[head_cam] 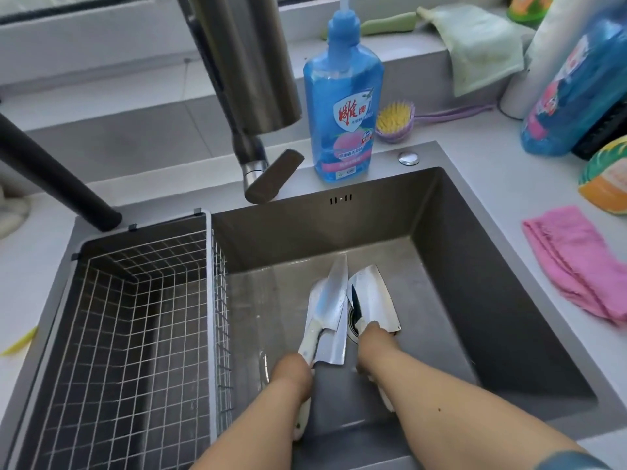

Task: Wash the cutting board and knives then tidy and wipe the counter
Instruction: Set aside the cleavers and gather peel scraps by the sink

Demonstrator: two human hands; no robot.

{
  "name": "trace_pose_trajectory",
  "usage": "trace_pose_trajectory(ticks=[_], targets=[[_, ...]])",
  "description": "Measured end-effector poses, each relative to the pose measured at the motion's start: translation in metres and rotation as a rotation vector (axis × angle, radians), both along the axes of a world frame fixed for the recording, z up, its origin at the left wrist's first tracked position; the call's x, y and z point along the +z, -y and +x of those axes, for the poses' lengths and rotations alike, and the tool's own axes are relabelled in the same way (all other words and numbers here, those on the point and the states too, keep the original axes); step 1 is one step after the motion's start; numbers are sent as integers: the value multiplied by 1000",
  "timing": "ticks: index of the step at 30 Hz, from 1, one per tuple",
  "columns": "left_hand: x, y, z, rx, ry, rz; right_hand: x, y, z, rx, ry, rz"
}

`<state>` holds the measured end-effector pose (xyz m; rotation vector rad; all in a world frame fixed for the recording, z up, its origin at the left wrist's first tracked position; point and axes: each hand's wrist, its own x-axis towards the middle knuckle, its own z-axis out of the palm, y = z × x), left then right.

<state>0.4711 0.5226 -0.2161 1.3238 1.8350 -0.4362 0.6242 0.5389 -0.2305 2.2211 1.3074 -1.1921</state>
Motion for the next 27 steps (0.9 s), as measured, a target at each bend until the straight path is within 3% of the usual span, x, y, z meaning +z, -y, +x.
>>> trace_pose_trajectory(ticks=[5, 7, 12, 17, 21, 27], targets=[[35, -1, 1, -42, 20, 62, 21, 1, 2, 25, -3, 118], [57, 1, 0, -28, 59, 155, 42, -1, -2, -8, -21, 270], [116, 14, -22, 186, 364, 505, 119, -11, -46, -224, -115, 790], [179, 52, -95, 433, 573, 799, 187, 1, -143, -135, -329, 1110], [208, 100, -186, 617, 546, 946, 222, 39, -243, 50, -502, 1161], [211, 188, -344, 942, 308, 1107, 235, 103, -391, 331, -635, 1065]])
